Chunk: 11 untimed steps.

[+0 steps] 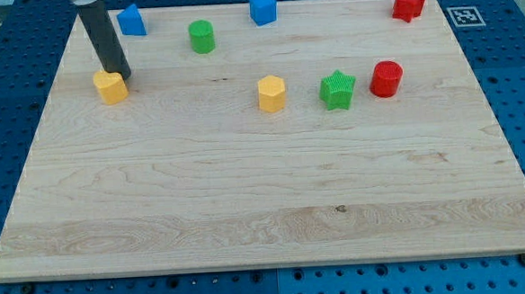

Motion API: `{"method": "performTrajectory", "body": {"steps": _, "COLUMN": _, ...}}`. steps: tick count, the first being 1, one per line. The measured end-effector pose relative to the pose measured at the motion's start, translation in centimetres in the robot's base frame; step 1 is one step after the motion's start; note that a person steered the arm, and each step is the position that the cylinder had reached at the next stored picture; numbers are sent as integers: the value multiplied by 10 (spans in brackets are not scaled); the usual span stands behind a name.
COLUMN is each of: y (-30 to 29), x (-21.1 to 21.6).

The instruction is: Slide the green star below the red circle

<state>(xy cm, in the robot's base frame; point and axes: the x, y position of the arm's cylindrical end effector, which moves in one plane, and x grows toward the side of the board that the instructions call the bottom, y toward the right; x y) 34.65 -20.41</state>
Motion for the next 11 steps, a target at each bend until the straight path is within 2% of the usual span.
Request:
{"method": "performTrajectory", "body": {"steps": 3, "y": -7, "x": 10}}
{"method": "performTrajectory", "body": {"steps": 4, "y": -14, "x": -15}}
{"method": "performTrajectory", "body": {"steps": 6, "y": 33, "x": -17}}
{"method": "performTrajectory", "body": {"steps": 8, "y": 126, "x": -15}}
{"method": "performTrajectory", "body": {"steps": 11, "y": 129, "x": -15}}
